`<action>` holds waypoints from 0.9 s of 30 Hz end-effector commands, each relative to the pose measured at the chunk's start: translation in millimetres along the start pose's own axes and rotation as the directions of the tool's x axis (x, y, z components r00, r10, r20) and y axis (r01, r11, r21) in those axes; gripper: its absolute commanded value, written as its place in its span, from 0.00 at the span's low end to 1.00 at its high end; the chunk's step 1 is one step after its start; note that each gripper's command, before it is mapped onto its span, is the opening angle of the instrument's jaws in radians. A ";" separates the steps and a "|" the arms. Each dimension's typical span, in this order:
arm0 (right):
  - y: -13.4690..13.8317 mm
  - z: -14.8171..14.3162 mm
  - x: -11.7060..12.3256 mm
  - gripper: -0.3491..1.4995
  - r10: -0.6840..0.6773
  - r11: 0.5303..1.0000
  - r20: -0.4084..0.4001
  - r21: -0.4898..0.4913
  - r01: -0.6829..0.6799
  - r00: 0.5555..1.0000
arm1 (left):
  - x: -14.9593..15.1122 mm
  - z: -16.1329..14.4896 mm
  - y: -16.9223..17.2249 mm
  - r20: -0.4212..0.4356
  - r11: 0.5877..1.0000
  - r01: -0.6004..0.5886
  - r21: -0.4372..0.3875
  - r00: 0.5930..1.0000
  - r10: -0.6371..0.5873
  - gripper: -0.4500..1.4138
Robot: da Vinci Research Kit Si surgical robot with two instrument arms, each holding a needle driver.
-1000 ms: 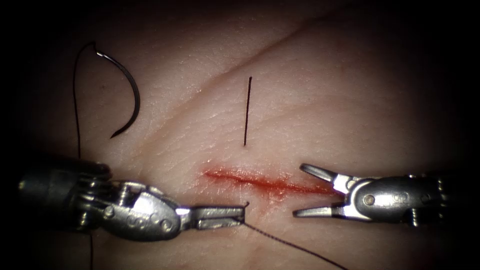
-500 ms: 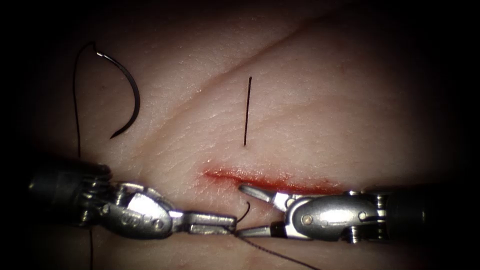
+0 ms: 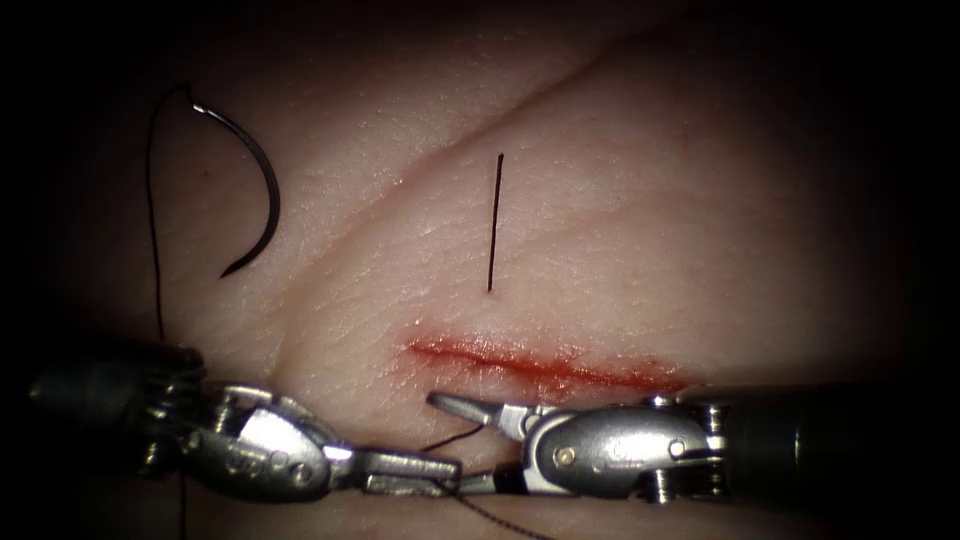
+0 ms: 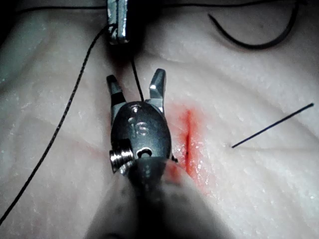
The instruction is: Wound Closure
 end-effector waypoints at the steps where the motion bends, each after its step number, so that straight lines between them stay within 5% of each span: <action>1: -0.4 1.0 -0.1 0.78 0.001 1.000 -0.006 -0.004 -0.001 1.000 | -0.5 0.9 0.3 0.004 1.000 0.000 -0.003 1.000 0.000 0.00; 17: -0.6 1.5 1.3 0.61 -0.008 1.000 -0.048 -0.008 0.007 0.999 | -0.6 1.0 0.4 0.011 1.000 -0.001 -0.013 1.000 0.002 0.00; 18: -0.5 1.4 1.3 0.46 -0.013 1.000 -0.050 -0.007 0.013 0.999 | -0.6 1.0 0.4 0.013 1.000 -0.002 -0.015 1.000 0.002 0.00; 20: -0.6 1.2 1.3 0.00 -0.014 1.000 -0.051 -0.004 0.014 0.999 | -0.6 1.1 0.5 0.015 1.000 -0.002 -0.017 1.000 0.003 0.00; 27: -0.1 0.7 0.4 0.00 -0.012 1.000 0.057 -0.024 0.013 0.998 | -0.5 1.4 1.3 0.030 1.000 -0.008 -0.030 1.000 0.009 0.00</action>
